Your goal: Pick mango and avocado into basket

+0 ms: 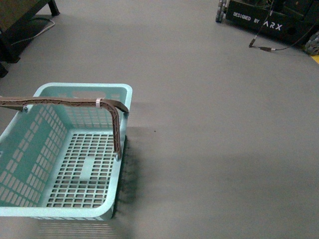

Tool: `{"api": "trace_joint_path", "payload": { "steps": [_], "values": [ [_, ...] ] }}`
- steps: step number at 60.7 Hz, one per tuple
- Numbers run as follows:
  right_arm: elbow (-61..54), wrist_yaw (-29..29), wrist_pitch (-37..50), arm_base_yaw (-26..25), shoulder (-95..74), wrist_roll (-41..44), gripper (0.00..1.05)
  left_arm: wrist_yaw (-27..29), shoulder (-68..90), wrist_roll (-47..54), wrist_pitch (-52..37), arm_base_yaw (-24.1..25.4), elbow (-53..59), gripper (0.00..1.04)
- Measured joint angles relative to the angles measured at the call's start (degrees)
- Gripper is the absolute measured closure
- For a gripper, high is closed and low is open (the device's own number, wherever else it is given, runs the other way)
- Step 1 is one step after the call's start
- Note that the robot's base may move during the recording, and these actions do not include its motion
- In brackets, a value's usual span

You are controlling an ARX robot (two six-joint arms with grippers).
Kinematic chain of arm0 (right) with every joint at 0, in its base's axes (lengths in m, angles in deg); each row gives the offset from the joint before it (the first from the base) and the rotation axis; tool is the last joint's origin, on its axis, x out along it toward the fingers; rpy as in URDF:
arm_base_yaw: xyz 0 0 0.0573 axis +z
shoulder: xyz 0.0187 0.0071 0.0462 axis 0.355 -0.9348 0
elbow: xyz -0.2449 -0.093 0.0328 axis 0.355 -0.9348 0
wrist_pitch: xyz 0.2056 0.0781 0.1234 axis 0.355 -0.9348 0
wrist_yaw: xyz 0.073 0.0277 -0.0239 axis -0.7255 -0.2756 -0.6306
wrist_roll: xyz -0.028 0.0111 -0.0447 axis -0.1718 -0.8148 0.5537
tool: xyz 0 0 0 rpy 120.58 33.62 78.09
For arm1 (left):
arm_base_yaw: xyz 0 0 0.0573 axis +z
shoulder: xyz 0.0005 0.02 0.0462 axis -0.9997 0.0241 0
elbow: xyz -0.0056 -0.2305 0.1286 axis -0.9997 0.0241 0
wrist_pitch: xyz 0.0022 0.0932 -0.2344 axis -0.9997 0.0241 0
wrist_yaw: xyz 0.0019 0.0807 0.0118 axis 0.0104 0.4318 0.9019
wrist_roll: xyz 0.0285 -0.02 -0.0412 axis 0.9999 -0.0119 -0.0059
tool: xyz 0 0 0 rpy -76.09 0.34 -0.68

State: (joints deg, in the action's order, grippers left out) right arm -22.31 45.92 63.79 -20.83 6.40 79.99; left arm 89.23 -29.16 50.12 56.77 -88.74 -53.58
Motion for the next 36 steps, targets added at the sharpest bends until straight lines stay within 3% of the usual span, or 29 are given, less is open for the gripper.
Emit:
{"api": "trace_joint_path", "payload": {
  "steps": [36],
  "values": [
    [0.0,0.0,0.0,0.0,0.0,0.0,0.08,0.0,0.0,0.0,0.0,0.0,0.0,0.07]
  ]
}}
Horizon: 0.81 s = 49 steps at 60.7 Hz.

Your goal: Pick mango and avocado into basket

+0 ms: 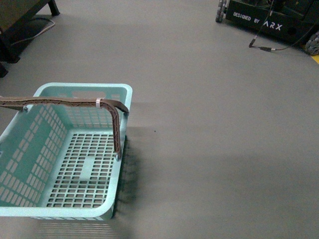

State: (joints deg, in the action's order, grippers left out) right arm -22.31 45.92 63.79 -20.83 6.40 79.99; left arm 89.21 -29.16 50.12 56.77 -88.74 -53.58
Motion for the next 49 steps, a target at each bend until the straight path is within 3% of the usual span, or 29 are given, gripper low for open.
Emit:
{"api": "trace_joint_path", "payload": {
  "steps": [49],
  "values": [
    [0.0,0.0,0.0,0.0,0.0,0.0,0.08,0.0,0.0,0.0,0.0,0.0,0.0,0.07]
  ]
}}
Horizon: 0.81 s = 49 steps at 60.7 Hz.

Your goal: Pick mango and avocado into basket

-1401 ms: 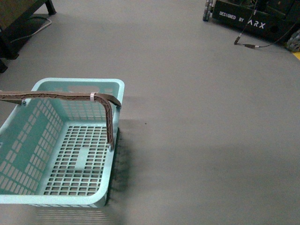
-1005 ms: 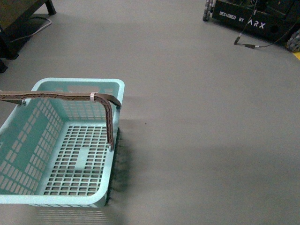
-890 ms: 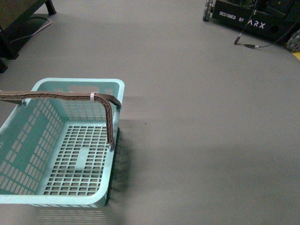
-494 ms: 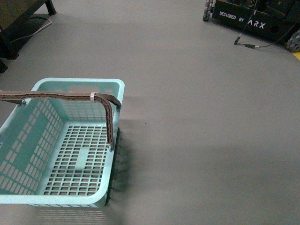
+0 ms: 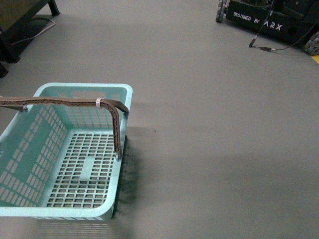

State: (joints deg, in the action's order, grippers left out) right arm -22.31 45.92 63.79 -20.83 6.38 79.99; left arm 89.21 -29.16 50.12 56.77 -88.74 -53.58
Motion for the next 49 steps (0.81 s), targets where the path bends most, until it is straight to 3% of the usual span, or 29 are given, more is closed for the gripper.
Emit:
{"api": "trace_joint_path", "payload": {
  "steps": [36,37,43,49],
  "values": [
    [0.0,0.0,0.0,0.0,0.0,0.0,0.08,0.0,0.0,0.0,0.0,0.0,0.0,0.07],
    [0.0,0.0,0.0,0.0,0.0,0.0,0.08,1.0,0.1,-0.2,0.0,-0.2,0.0,0.07],
    [0.0,0.0,0.0,0.0,0.0,0.0,0.08,19.8,8.6,-11.7,-2.3,-3.3,-0.9,0.07],
    [0.0,0.0,0.0,0.0,0.0,0.0,0.08,19.1,25.2,-26.9,-9.6,-0.1,-3.9,0.07]
  ]
}}
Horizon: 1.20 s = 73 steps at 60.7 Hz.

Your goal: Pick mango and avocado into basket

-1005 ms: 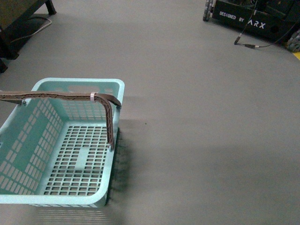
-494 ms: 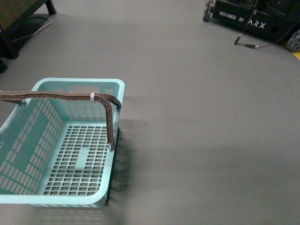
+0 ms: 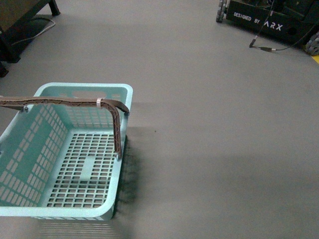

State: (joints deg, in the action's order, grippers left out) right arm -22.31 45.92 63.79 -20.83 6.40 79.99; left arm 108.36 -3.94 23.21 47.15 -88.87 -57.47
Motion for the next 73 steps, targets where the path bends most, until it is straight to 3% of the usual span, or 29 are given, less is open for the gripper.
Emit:
{"api": "trace_joint_path", "payload": {
  "steps": [5,11,27,46,68,73],
  "values": [
    [0.0,0.0,0.0,0.0,0.0,0.0,0.08,-2.6,19.8,-11.0,-10.9,0.4,-3.4,0.07],
    [0.0,0.0,0.0,0.0,0.0,0.0,0.08,-3.5,37.9,-17.6,-20.0,0.5,-6.6,0.07],
    [0.0,0.0,0.0,0.0,0.0,0.0,0.08,-6.3,76.5,-29.3,-32.6,-1.2,-20.8,0.07],
    [0.0,0.0,0.0,0.0,0.0,0.0,0.08,-7.5,97.3,-37.0,-36.1,-5.6,-35.6,0.07],
    [0.0,0.0,0.0,0.0,0.0,0.0,0.08,-7.7,110.4,-42.5,-39.5,-6.3,-48.9,0.07],
    [0.0,0.0,0.0,0.0,0.0,0.0,0.08,-7.6,111.9,-44.0,-40.0,-6.2,-51.1,0.17]
  ]
}}
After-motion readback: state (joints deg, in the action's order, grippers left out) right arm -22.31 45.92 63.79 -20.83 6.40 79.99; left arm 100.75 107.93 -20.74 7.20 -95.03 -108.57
